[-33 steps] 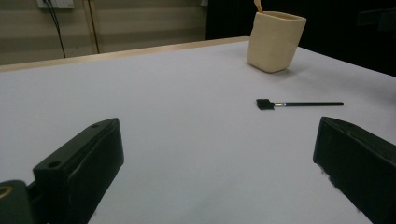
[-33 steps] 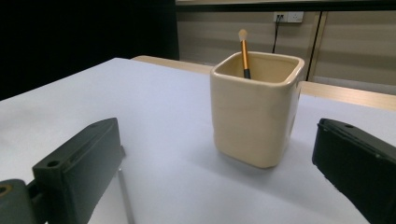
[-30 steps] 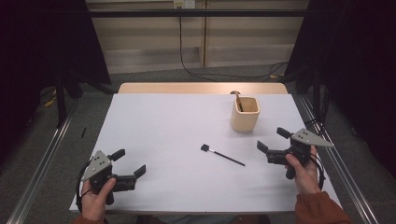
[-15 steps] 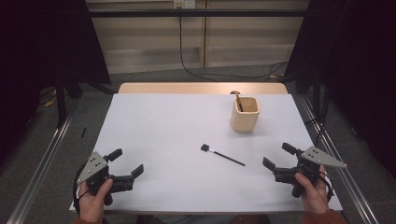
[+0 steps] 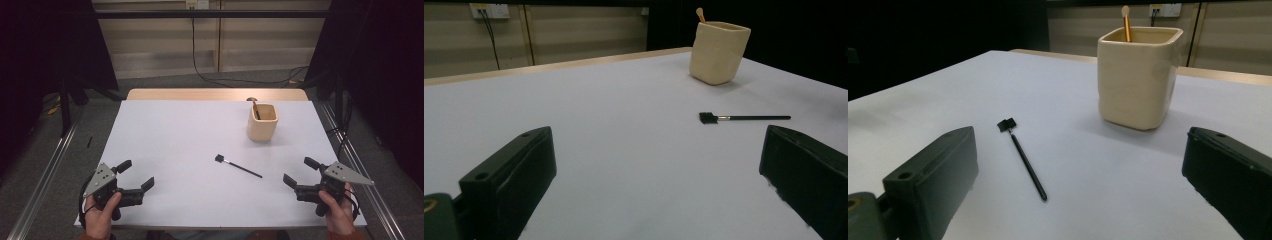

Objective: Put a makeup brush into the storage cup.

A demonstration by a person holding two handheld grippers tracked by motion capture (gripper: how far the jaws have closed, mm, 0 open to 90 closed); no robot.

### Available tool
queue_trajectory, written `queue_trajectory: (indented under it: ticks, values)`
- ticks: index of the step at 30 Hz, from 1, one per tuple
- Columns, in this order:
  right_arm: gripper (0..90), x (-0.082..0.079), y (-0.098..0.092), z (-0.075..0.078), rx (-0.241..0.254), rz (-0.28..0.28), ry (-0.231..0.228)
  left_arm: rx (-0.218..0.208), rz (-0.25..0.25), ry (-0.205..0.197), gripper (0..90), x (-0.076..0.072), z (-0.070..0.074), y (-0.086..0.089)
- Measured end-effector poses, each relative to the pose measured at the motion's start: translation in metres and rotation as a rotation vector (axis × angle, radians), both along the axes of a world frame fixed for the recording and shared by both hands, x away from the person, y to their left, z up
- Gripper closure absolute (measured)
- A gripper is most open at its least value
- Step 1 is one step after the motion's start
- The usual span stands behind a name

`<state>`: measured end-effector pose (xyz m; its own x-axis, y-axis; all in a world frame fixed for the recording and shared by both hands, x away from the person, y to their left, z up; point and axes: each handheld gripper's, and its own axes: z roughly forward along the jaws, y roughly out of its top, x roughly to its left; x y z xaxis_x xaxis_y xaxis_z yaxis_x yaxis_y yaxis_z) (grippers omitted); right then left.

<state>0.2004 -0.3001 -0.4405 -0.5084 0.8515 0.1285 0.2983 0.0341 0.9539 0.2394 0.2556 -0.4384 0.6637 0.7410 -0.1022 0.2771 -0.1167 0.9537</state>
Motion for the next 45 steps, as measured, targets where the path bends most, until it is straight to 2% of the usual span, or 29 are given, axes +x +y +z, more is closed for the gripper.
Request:
queue_trajectory:
  ticks: [6, 12, 16, 20, 25, 29, 39, 42, 45]
  values:
    - [0.6, 0.003, 0.000, 0.001, -0.012, 0.012, 0.013, 0.000, -0.008, -0.001, 1.8, 0.000, 0.000, -0.001]
    - [1.4, 0.007, 0.003, 0.003, -0.009, 0.035, -0.007, -0.002, 0.000, -0.004, 1.8, -0.001, 0.001, 0.000]
    - [1.2, 0.012, 0.008, 0.005, -0.030, 0.042, -0.027, 0.002, -0.001, -0.005, 1.8, -0.001, 0.002, -0.002]
    - [1.1, 0.018, 0.012, 0.009, -0.034, 0.067, -0.023, 0.016, -0.009, -0.008, 1.8, 0.000, 0.001, -0.002]
    - [1.6, 0.028, 0.019, 0.018, -0.036, 0.082, -0.068, 0.007, -0.006, -0.002, 1.8, 0.000, 0.001, -0.002]
    - [1.6, 0.036, 0.024, 0.023, -0.040, 0.090, -0.082, 0.008, -0.008, -0.001, 1.8, 0.001, 0.000, -0.002]
    - [2.6, 0.067, 0.036, 0.035, -0.054, 0.121, -0.090, 0.010, -0.010, 0.004, 1.8, 0.001, -0.001, -0.002]
    - [2.7, 0.077, 0.040, 0.037, -0.040, 0.124, -0.078, 0.009, -0.010, 0.005, 1.8, 0.001, 0.000, -0.002]
    - [2.8, 0.085, 0.042, 0.040, -0.023, 0.124, -0.086, 0.004, -0.011, 0.006, 1.8, 0.002, -0.001, -0.002]
